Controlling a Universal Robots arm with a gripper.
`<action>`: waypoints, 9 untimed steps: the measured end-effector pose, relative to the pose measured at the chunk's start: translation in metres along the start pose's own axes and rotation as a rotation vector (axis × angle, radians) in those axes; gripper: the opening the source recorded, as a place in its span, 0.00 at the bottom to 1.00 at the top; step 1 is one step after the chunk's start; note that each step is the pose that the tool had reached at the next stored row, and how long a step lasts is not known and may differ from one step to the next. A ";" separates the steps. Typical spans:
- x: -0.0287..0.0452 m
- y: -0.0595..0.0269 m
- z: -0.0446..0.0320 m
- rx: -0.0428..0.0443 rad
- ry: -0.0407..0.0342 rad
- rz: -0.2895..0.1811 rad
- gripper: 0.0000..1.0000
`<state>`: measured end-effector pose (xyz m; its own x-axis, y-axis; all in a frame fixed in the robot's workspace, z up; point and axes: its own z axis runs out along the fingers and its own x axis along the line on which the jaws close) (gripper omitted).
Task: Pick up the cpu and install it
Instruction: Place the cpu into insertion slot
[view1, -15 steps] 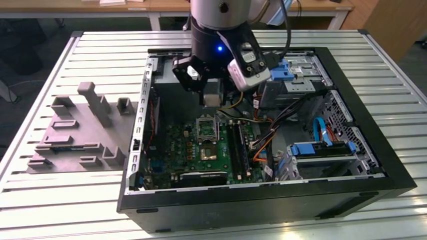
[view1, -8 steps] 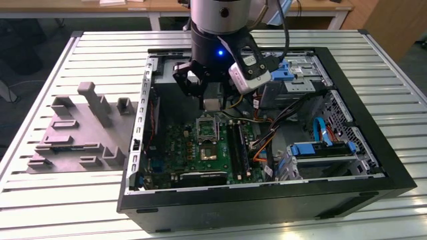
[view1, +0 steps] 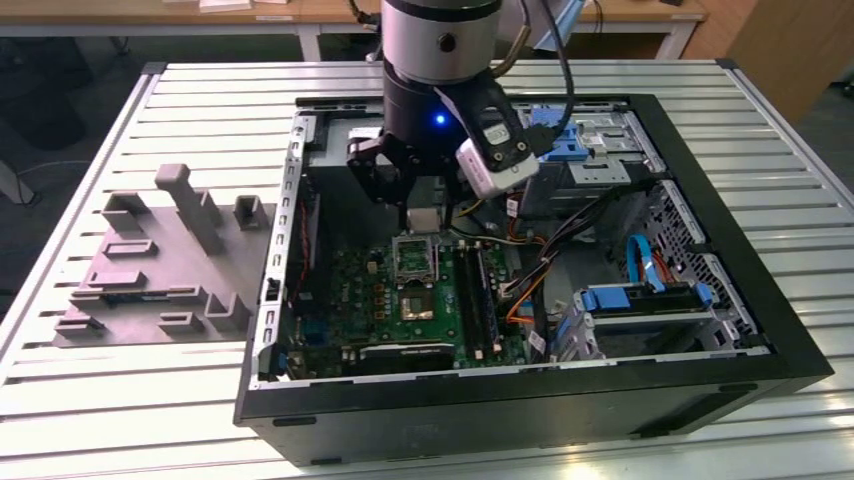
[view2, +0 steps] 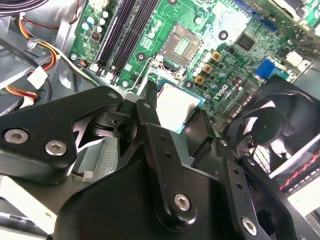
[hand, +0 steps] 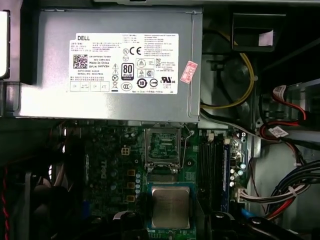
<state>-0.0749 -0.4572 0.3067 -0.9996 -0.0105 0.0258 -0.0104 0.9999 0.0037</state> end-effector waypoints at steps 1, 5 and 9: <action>0.0000 -0.0001 0.0018 0.0000 0.0000 0.000 0.47; -0.0002 -0.0028 0.0089 -0.0002 -0.0001 0.004 0.47; -0.0003 -0.0043 0.0153 -0.0004 -0.0001 0.012 0.47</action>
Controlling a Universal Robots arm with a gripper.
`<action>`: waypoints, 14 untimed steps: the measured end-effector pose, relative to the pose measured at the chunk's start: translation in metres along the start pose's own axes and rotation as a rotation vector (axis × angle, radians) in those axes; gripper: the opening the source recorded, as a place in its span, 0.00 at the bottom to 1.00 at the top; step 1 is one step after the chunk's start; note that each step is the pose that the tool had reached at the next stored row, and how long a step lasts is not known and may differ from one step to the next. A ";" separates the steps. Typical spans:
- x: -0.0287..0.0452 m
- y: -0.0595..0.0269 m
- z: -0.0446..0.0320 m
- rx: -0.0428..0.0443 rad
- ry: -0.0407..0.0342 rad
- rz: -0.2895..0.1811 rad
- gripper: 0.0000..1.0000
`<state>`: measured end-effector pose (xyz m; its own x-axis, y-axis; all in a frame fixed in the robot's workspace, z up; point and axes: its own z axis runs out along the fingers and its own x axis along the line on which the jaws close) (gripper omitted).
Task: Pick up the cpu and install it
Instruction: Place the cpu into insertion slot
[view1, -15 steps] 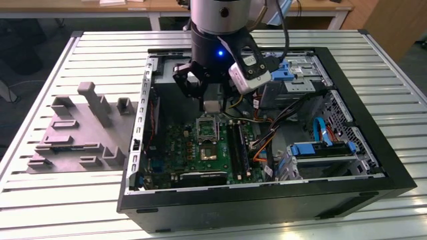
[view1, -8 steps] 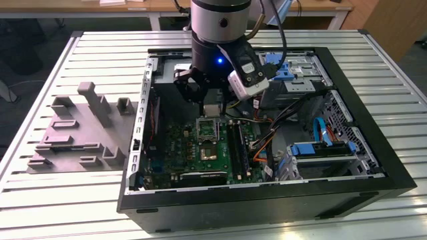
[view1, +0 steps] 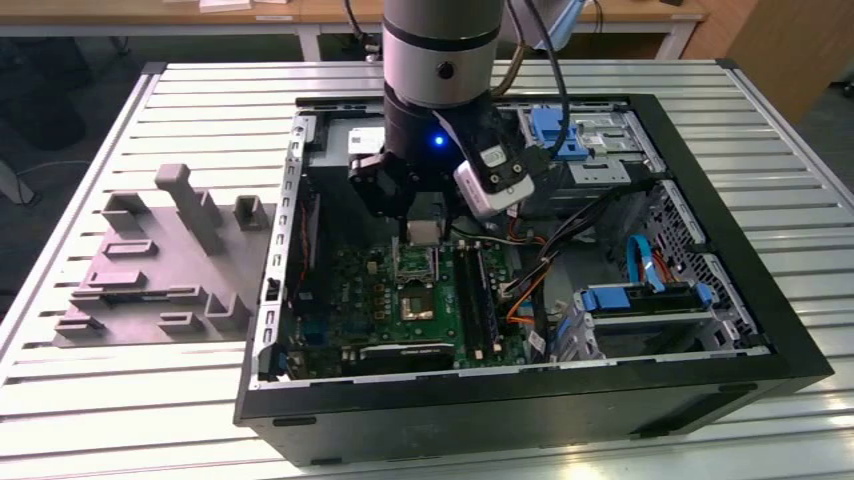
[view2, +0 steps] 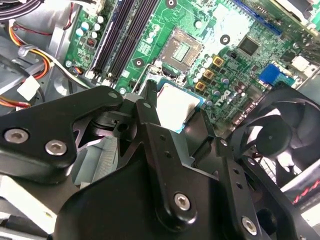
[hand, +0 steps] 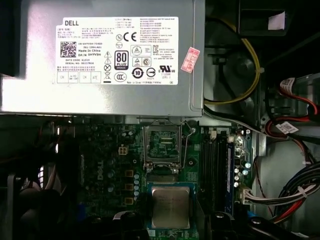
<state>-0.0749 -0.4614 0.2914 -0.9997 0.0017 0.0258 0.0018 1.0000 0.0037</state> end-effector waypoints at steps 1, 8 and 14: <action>0.0000 -0.0007 0.0011 0.0001 0.0001 0.001 0.47; 0.0002 -0.0046 0.0083 0.0001 0.0002 0.001 0.47; -0.0001 -0.0059 0.0192 0.0000 0.0019 0.001 0.47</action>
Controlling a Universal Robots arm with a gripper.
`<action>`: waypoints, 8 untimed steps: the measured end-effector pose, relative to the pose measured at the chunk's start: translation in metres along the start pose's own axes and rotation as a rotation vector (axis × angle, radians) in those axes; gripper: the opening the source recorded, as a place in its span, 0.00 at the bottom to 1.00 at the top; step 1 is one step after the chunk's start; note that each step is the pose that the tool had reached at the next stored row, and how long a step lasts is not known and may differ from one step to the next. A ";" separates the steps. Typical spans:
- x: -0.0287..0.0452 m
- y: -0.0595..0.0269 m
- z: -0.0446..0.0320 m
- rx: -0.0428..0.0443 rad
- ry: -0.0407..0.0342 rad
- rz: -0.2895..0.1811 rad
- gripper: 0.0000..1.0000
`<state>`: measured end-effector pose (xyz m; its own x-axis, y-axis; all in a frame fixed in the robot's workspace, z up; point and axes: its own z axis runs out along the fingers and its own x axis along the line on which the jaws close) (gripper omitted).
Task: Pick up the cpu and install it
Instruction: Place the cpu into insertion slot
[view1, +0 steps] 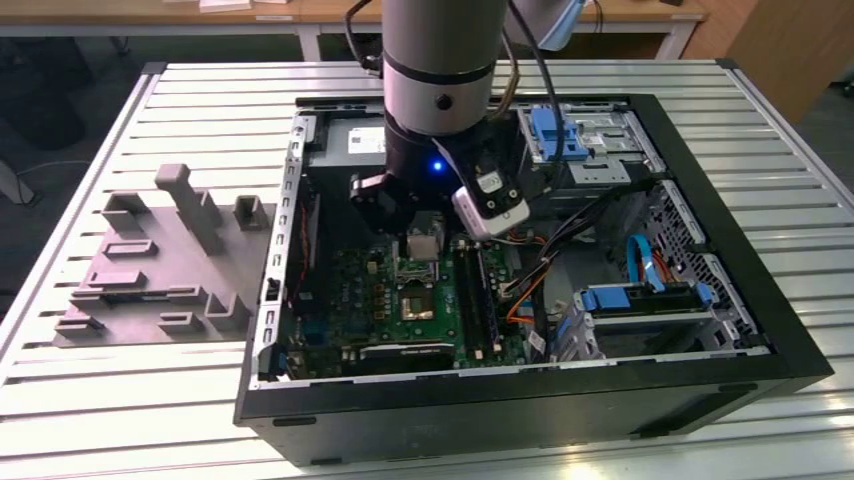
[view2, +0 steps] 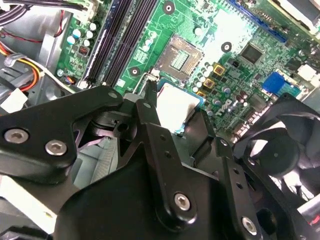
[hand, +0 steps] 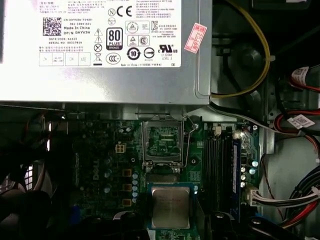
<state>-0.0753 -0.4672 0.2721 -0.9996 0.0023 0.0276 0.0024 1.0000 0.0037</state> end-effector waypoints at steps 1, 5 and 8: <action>0.0000 -0.0005 0.0018 0.0000 0.0006 0.000 0.47; -0.0001 -0.0034 0.0067 -0.0001 0.0016 0.000 0.47; 0.0000 -0.0043 0.0118 0.0002 0.0019 0.000 0.47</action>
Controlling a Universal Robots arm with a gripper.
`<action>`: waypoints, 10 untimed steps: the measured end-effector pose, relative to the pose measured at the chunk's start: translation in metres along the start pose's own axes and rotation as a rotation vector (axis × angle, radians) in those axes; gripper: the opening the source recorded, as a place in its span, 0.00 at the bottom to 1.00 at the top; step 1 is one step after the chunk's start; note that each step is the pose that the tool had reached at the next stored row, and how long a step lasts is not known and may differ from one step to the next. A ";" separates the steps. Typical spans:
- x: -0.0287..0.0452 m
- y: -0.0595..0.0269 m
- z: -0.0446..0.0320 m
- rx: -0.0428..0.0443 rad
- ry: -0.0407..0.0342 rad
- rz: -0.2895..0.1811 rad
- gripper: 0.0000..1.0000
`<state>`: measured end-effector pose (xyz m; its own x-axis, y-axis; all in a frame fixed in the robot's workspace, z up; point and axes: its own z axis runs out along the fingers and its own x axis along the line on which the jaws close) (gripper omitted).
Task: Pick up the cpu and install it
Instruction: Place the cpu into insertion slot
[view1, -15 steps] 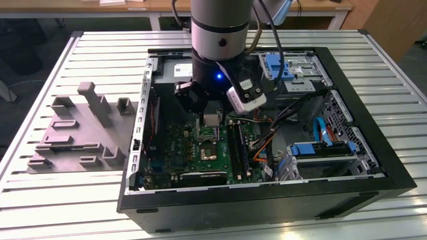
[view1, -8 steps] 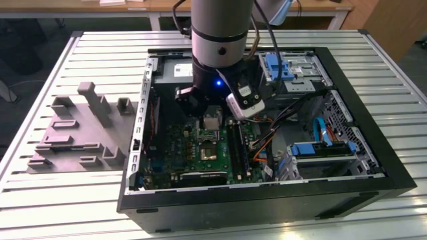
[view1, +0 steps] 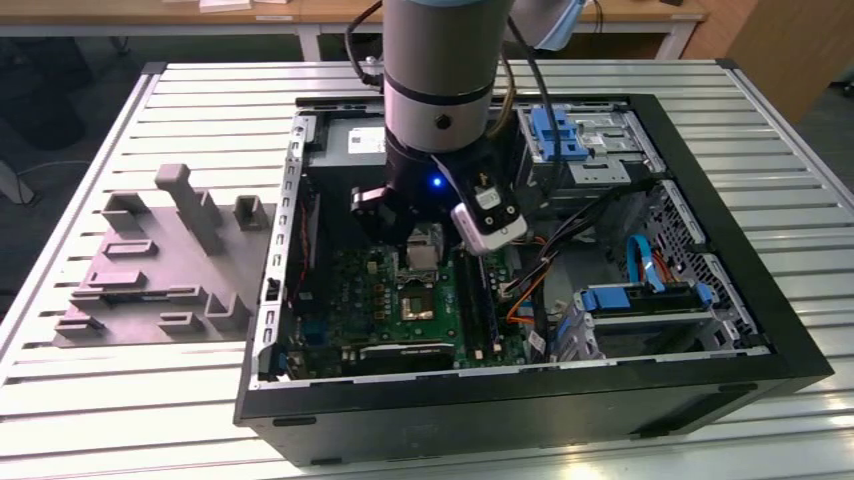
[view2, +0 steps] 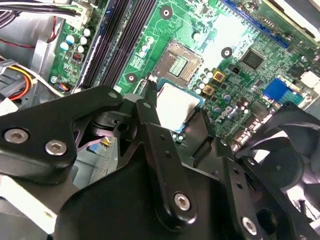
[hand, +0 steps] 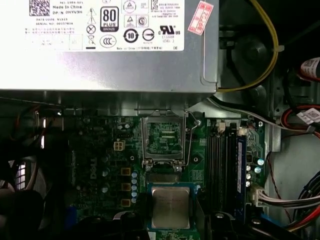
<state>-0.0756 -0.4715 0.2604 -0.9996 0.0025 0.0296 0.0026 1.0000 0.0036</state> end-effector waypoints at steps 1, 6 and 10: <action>0.0000 -0.0001 0.0018 0.0000 0.0001 0.000 0.47; -0.0001 -0.0003 0.0109 0.0001 0.0008 0.000 0.47; 0.0001 -0.0013 0.0183 0.0000 0.0011 0.000 0.47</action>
<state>-0.0762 -0.4727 0.2421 -0.9995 0.0025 0.0307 0.0026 1.0000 0.0035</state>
